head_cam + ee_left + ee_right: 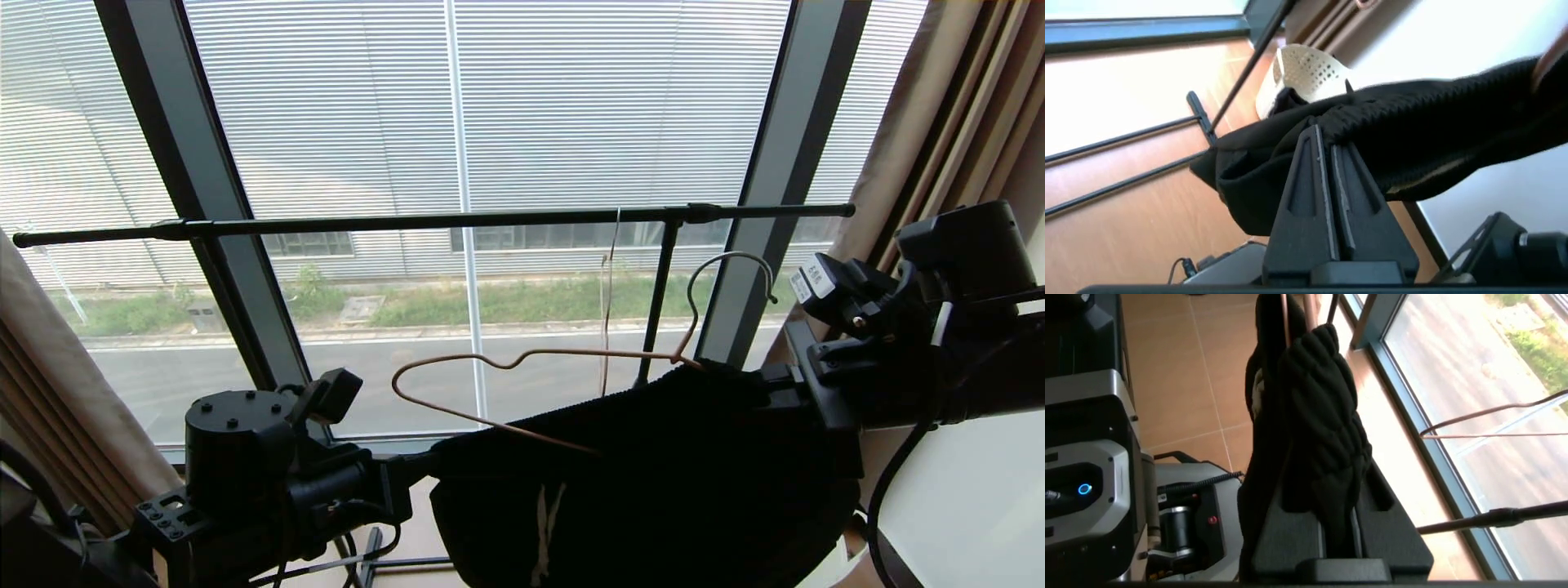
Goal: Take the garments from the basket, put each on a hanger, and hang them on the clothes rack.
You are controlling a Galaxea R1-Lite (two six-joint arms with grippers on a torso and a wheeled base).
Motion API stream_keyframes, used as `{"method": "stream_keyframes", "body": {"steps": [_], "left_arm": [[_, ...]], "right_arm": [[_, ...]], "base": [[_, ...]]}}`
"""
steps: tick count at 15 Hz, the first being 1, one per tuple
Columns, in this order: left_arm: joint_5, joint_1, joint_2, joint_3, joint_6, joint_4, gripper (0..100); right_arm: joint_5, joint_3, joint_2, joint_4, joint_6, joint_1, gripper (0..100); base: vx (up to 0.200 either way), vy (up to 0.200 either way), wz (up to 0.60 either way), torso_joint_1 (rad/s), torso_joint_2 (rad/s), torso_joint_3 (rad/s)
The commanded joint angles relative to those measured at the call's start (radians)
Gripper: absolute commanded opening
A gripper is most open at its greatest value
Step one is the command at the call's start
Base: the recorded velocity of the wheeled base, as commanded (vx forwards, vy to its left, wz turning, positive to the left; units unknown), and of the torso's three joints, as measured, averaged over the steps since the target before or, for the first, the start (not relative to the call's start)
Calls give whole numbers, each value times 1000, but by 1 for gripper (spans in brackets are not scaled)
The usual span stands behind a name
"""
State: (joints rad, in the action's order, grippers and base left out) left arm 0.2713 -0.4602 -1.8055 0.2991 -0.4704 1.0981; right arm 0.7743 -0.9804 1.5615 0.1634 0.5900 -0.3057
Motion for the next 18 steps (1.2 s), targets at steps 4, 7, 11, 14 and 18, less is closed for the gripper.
{"method": "stream_keyframes", "body": {"steps": [4,7,11,14,18], "left_arm": [[0,71,37,-3,-1,-1,0],[0,100,37,0,-1,-1,0],[0,101,37,3,-1,-1,0],[0,101,35,8,-1,-1,0],[0,103,32,9,-1,-1,0]], "right_arm": [[-62,14,26,1,54,16,0],[-95,17,42,2,62,13,0],[-191,17,72,5,90,-9,0],[-270,28,91,4,91,-41,0],[-305,39,106,4,116,-55,0]], "base": [[0,0,0,0,0,0],[0,0,0,0,0,0],[0,0,0,0,0,0],[0,0,0,0,0,0],[0,0,0,0,0,0]]}}
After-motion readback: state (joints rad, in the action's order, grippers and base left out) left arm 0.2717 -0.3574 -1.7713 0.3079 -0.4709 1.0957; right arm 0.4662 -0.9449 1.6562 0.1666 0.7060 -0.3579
